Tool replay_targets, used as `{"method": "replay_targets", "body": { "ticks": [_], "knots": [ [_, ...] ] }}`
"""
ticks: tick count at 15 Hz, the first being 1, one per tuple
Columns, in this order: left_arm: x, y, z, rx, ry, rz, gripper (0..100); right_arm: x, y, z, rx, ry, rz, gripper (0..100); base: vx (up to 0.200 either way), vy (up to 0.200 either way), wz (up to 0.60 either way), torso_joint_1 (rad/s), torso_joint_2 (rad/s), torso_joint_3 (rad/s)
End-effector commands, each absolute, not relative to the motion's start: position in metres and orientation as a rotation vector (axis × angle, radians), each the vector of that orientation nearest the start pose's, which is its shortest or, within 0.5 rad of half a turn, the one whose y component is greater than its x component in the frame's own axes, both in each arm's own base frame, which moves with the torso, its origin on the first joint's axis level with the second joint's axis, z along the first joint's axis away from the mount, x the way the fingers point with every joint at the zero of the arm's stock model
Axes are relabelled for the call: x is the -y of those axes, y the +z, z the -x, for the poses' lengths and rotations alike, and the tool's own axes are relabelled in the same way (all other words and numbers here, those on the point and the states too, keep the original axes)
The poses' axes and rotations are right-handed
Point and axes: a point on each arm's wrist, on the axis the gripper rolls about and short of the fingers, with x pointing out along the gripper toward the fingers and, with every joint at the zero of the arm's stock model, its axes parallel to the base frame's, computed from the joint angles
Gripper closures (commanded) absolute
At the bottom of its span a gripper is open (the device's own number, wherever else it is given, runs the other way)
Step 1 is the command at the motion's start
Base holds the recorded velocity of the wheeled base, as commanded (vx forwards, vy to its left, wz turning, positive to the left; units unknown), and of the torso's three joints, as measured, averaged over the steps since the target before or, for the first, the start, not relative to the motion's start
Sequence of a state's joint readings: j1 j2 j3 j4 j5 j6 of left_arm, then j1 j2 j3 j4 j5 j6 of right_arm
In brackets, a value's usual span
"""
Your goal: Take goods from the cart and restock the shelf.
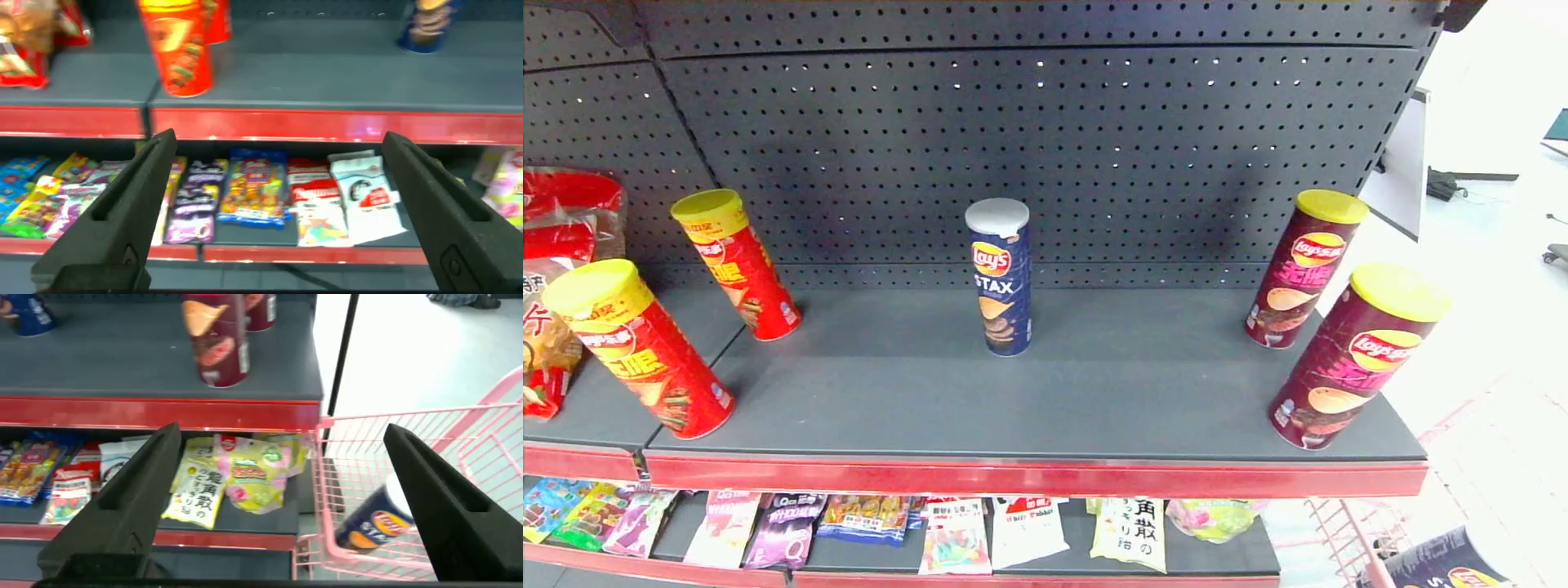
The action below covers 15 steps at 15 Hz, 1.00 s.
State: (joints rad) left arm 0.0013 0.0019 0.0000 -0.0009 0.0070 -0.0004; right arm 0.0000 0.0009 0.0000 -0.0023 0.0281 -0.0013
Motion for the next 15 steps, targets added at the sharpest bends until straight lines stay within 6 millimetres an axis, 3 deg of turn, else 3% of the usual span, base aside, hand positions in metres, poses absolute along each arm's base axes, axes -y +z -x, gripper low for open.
{"method": "replay_targets", "body": {
  "ticks": [1, 10, 15],
  "knots": [
    [-0.0001, 0.0757, 0.0227, 0.0, 0.009, 0.0, 0, -0.0006, 0.0757, 0.0227, 0.0, 0.028, 0.002, 0, 0.0, -0.2, 0.0, -0.007, 0.0, 0.002],
    [-0.0001, 0.0757, 0.0227, 0.0, 0.008, 0.0, 0, -0.0006, 0.0758, 0.0227, 0.002, 0.028, 0.0, 0, 0.0, -0.2, 0.0, 0.001, 0.01, 0.003],
    [-0.0001, 0.0757, 0.0227, 0.0, 0.008, 0.002, 0, -0.0006, 0.0757, 0.0227, 0.0, 0.028, 0.0, 0, 0.0, 0.0, -0.12, 0.0, 0.0, 0.0]
  ]
}}
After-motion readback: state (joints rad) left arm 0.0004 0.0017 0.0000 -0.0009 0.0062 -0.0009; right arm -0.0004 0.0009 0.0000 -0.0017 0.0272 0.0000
